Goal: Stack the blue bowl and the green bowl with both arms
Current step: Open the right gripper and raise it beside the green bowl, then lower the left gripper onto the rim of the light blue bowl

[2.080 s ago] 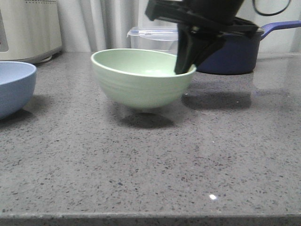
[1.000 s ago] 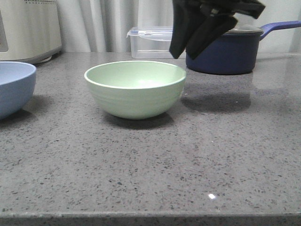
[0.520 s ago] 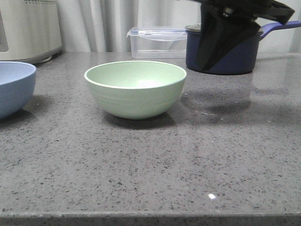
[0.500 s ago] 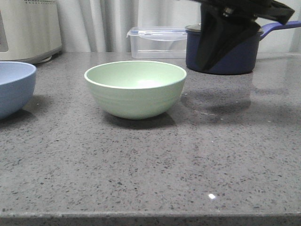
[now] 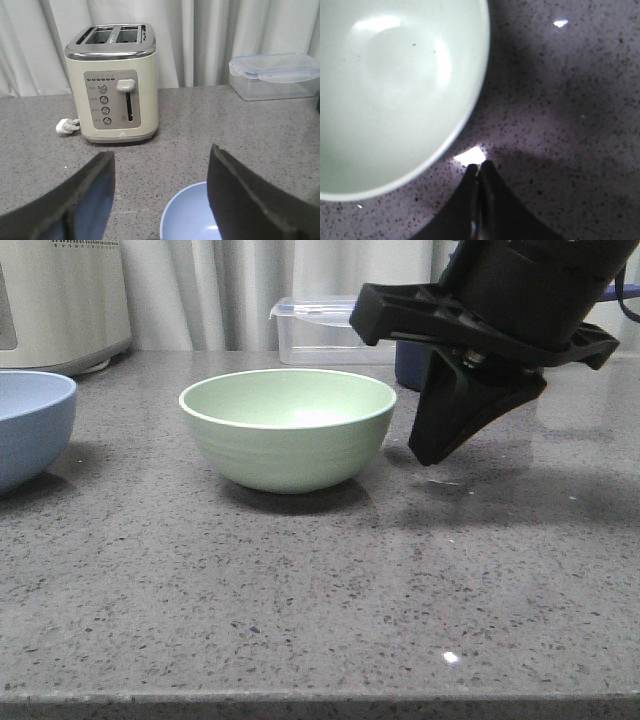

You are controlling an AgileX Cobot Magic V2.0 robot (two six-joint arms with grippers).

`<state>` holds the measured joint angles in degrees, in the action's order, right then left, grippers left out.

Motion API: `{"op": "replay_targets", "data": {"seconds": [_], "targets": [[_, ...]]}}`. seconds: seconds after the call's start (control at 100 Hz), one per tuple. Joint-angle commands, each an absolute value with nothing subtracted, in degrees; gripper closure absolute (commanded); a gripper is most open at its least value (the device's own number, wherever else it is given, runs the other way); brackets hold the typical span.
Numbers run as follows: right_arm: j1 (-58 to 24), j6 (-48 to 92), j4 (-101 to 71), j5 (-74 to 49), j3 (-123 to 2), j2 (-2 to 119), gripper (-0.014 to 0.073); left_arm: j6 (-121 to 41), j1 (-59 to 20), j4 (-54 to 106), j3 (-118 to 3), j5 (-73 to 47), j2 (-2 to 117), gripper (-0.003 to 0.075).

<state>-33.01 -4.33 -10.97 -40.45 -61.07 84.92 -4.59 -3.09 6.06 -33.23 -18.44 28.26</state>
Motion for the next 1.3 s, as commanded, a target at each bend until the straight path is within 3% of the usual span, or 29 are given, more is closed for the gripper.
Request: {"op": "replay_targets", "data": {"seconds": [0.0, 0.97, 1.29], "targets": [[-33.20, -3.92, -11.70, -36.31, -62.24, 83.12, 0.0664, -4.31, -3.04, 6.21, -35.37, -14.00, 28.93, 0.0311], [-33.27, -3.92, -13.25, -33.72, -62.24, 84.62, 0.0664, -4.31, -3.04, 6.21, -35.47, -14.77, 29.59, 0.0312], [-33.27, -3.92, -13.25, -33.78, -62.24, 84.62, 0.0664, -2.41, -3.04, 6.32, -45.30, -31.62, 44.65, 0.0335]]}}
